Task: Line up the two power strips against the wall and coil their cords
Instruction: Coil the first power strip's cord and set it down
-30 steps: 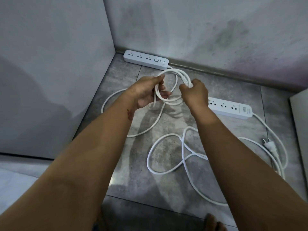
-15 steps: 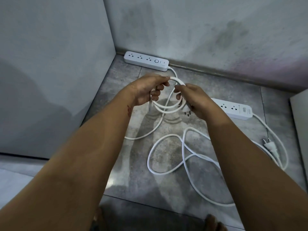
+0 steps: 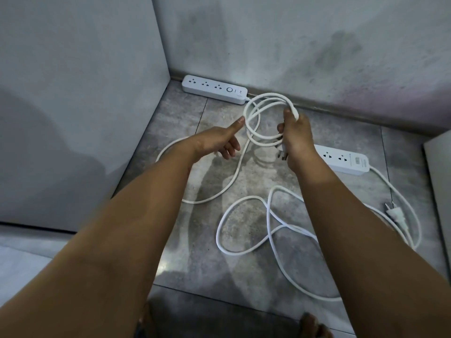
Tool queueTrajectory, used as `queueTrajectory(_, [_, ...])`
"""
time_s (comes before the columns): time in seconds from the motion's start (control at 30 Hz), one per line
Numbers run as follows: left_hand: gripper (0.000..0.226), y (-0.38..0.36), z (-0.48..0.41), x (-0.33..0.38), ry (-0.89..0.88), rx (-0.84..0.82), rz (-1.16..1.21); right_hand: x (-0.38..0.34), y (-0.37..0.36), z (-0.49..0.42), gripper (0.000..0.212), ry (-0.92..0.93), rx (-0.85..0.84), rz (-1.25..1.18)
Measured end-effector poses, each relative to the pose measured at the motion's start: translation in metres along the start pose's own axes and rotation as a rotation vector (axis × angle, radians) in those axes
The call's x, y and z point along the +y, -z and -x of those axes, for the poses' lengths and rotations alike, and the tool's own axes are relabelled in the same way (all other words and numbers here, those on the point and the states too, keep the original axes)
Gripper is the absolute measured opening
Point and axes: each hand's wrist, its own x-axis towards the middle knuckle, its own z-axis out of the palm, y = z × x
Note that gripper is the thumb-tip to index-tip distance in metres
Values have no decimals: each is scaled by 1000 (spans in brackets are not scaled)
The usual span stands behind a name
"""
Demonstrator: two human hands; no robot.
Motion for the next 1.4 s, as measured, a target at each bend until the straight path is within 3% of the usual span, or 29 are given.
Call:
queueTrajectory(0.23, [70,-3,-7,16,-1,63,405,-4,-12,11,20,-34,9,-137])
queueTrajectory(0.4, [35,3,-10,20,-18,133,698,11,-18,15,21,36,-87,90])
queueTrajectory(0.5, [33,5,-9,26,-10,135,801,24,-22,20,28,68,-144,175])
queueTrajectory(0.73, [51,1,-5,27,43,69,790,23,-17,18,25,44,-160,145])
queueTrajectory(0.83, [44,7,-4,26,43,93,769,19,-10,15,36,-15,-168,120])
queueTrajectory(0.9, [41,13,-3,23,52,114,764,16,-1,11,32,-25,-179,129])
queueTrajectory(1.07, [39,17,-2,20,59,171,727,14,12,9,16,199,-203,402])
queueTrajectory(1.23, [36,17,-1,21,33,232,606,18,16,0,21,365,-194,693])
queueTrajectory(1.4, [35,7,-2,24,-12,209,372,11,17,-10,20,262,-40,566])
